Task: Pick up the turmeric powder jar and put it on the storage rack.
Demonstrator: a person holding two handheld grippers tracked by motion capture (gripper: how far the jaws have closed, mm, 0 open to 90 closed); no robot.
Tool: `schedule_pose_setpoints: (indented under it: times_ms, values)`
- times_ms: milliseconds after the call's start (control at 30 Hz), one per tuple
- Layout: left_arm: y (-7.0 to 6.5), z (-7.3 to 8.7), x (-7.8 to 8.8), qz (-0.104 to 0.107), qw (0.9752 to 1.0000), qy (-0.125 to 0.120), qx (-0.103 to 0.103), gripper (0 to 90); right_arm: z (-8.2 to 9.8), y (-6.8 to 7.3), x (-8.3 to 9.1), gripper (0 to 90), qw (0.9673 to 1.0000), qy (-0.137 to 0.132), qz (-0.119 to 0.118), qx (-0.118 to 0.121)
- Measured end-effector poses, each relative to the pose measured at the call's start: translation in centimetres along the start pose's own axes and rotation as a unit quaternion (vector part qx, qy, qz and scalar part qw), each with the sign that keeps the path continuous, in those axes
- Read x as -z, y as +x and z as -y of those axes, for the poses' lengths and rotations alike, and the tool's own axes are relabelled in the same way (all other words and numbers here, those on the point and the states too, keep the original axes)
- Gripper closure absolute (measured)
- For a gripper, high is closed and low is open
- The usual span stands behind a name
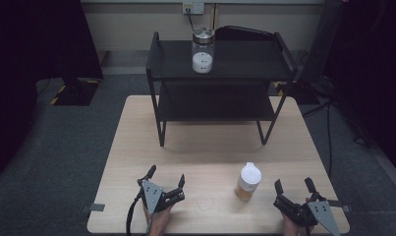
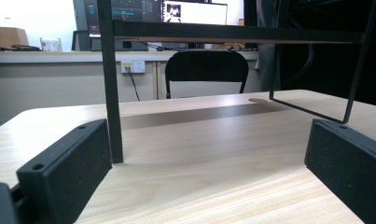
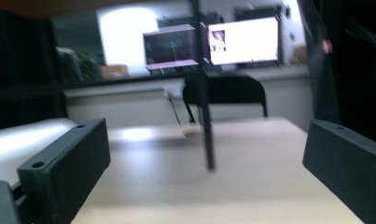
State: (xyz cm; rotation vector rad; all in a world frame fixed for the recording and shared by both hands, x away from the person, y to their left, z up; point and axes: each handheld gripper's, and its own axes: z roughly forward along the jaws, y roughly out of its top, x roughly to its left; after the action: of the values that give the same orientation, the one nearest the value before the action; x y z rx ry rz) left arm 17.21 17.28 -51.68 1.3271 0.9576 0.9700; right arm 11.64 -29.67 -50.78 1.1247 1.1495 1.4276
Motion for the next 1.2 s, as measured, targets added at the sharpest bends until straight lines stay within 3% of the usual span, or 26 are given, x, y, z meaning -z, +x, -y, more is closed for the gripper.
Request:
schedule_pose_setpoints:
  times_ms: [133, 233, 367, 500, 600, 700, 800, 1033, 1200]
  values:
    - [0.0, 0.0, 0.0, 0.000, 1.0000, -0.001, 0.000, 0.1, -1.0, 1.7, 0.1, 0.7, 0.9988, -0.017, -0.042, 0.016]
    - [0.0, 0.0, 0.0, -0.001, 1.0000, 0.000, 0.000, 0.1, -0.8, 3.1, -0.5, 1.2, 0.9971, -0.013, -0.072, 0.021]
    - [0.0, 0.0, 0.0, 0.000, 1.0000, 0.000, 0.000, 0.1, 0.1, 5.1, -1.3, 3.0, 0.9951, 0.003, -0.089, 0.043]
    - [0.0, 0.0, 0.0, 0.001, 1.0000, 0.000, 0.000, 0.1, 1.2, 6.1, -2.2, 5.8, 0.9948, 0.022, -0.085, 0.051]
    - [0.0, 0.0, 0.0, 0.000, 1.0000, 0.000, 0.000, 0.1, 1.7, 6.0, -2.5, 8.7, 0.9950, 0.037, -0.084, 0.039]
    - [0.0, 0.0, 0.0, 0.000, 1.0000, 0.000, 0.000, 0.1, 2.1, 5.9, -2.5, 13.9, 0.9948, 0.040, -0.084, 0.041]
    - [0.0, 0.0, 0.0, 0.000, 1.0000, 0.000, 0.000, 0.1, 2.1, 5.9, -2.5, 18.9, 0.9947, 0.035, -0.086, 0.045]
    - [0.0, 0.0, 0.0, 0.000, 1.0000, 0.000, 0.000, 0.1, 1.4, 5.8, -2.8, 29.0, 0.9934, 0.057, -0.090, 0.043]
    - [0.0, 0.0, 0.0, -0.001, 1.0000, 0.000, 0.000, 0.1, 1.1, 6.0, -2.9, 29.8, 0.9932, 0.063, -0.087, 0.044]
